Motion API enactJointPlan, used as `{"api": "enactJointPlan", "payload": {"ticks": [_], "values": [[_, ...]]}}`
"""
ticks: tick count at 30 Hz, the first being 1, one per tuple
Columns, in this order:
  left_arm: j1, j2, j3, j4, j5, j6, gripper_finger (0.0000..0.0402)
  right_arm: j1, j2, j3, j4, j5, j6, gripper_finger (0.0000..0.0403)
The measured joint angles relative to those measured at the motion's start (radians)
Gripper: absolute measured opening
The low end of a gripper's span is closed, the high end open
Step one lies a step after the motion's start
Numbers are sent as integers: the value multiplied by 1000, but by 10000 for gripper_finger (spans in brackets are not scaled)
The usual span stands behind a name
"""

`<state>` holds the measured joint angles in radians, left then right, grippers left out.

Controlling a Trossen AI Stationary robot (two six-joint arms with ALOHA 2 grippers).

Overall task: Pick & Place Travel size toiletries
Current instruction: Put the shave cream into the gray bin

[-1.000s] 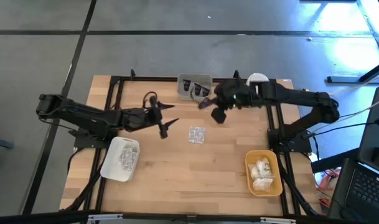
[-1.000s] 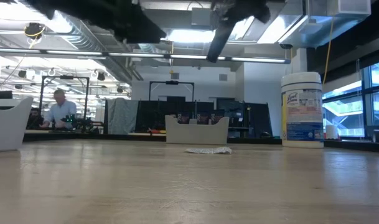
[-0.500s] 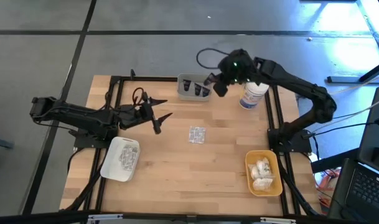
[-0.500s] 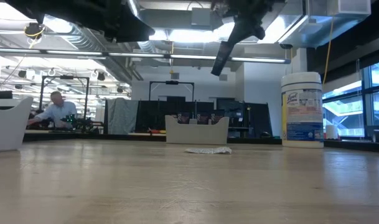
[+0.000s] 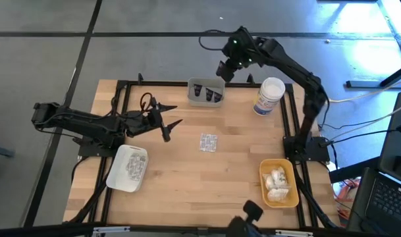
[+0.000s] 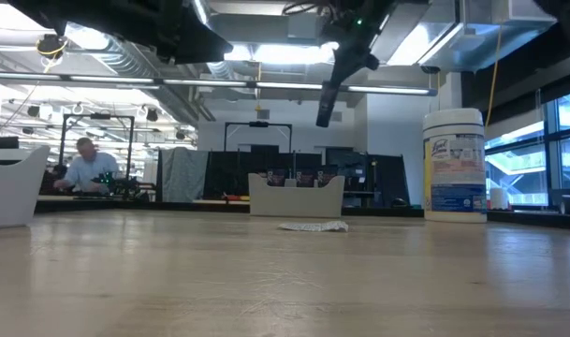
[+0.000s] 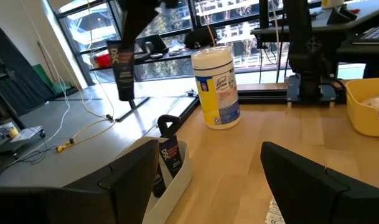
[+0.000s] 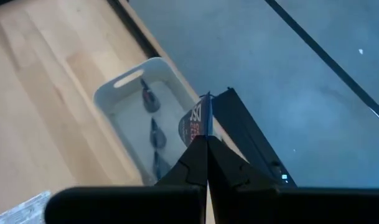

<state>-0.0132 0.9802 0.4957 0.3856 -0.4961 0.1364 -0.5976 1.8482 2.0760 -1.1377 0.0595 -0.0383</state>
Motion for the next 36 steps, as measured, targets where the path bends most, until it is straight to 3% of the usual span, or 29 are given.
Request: {"api": "enactJointPlan", "payload": {"ticks": [6,36], "values": [[0,0,0,0,0,0,281,-39,84,89,-22,-23,-4,0],[0,0,-1,-1,0,-1,281,-23,256,89,-48,-48,1,0]]}}
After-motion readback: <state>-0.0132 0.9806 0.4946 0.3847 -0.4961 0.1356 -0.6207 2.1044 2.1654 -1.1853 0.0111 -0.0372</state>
